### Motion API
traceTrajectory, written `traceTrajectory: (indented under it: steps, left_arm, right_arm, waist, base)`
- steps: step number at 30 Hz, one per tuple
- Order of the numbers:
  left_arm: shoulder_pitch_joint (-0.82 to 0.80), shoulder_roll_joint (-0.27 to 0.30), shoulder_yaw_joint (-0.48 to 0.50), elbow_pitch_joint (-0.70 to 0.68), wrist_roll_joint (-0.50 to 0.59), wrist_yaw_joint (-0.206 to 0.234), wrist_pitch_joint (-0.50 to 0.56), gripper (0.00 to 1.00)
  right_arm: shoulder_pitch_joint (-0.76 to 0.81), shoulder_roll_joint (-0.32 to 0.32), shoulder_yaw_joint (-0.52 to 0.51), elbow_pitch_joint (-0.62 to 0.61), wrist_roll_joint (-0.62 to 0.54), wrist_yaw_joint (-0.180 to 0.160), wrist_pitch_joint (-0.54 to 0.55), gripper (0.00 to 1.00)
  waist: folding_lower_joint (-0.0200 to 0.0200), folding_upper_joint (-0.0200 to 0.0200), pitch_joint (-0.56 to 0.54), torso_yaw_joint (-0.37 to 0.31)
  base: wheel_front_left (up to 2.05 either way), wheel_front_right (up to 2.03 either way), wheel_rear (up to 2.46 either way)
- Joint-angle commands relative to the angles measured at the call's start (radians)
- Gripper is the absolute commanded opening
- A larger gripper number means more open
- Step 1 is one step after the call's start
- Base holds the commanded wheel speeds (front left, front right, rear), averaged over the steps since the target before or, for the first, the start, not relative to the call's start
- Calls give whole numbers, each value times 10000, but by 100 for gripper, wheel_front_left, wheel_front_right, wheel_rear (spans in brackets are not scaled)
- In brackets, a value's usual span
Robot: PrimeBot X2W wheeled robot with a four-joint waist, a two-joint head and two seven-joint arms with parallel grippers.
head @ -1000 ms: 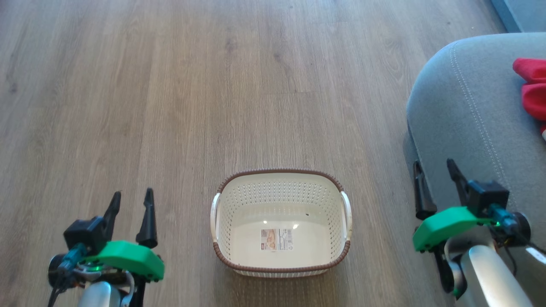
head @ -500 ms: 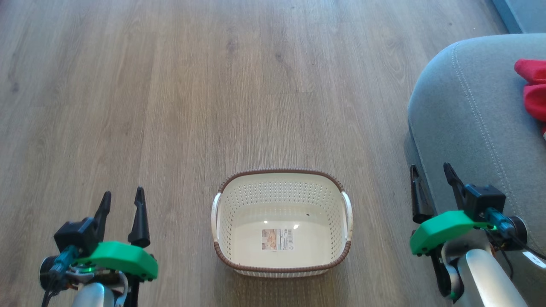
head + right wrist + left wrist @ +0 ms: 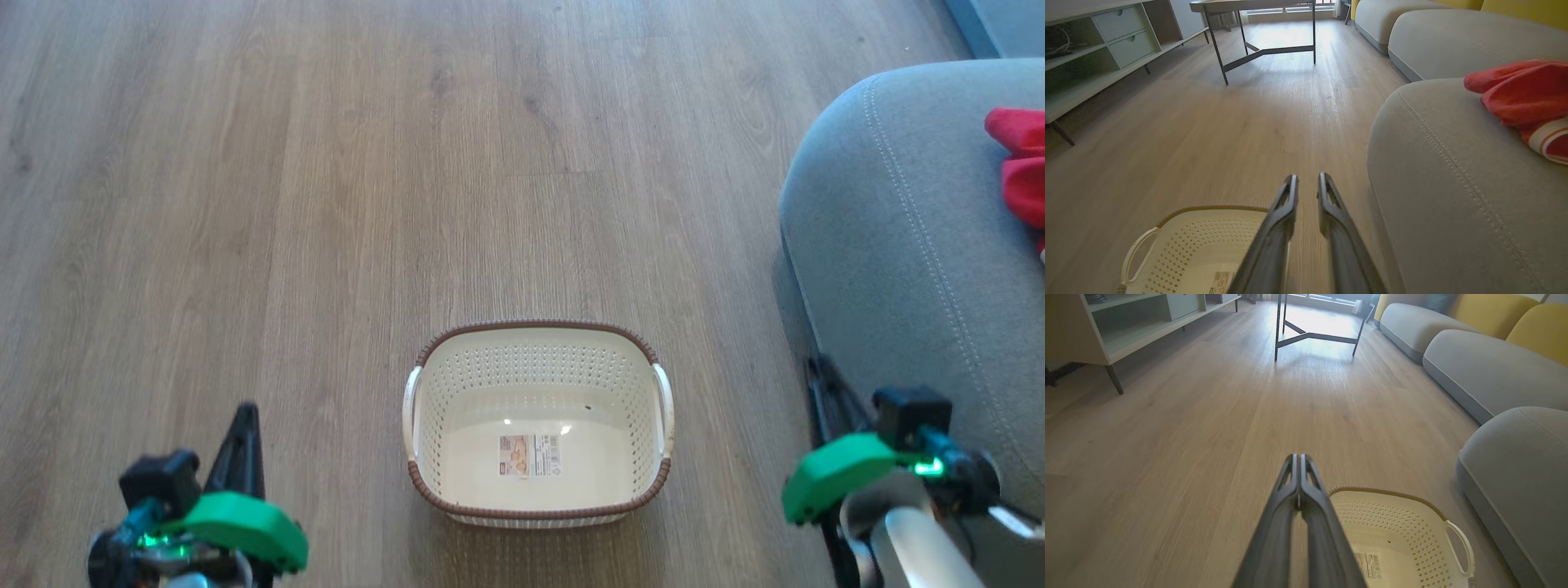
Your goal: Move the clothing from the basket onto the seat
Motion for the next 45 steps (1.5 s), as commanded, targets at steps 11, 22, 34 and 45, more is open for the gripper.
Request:
traceTrajectory:
  steps: [11,22,34,45]
  left_arm:
    - [-199,11,107,-243,-1349,-7,389,0]
    - [-230,15,139,-378,-2588,-14,684,0]
    - [-292,20,204,-494,-3935,-21,1034,0]
    - [-351,25,267,-597,-5170,-28,1358,0]
  right_arm:
    - [-65,43,-225,-304,1326,7,345,0]
    - [-22,84,-412,-427,2528,13,662,0]
    - [24,130,-618,-559,3844,19,1009,0]
    - [66,171,-806,-681,5050,26,1327,0]
  waist:
    - [1,-1,-45,19]
    - [1,-1,-85,37]
    - [1,-1,-129,55]
    - [1,-1,-170,73]
  base:
    - [0,0,0]
    - [0,0,0]
    - [0,0,0]
    - [0,0,0]
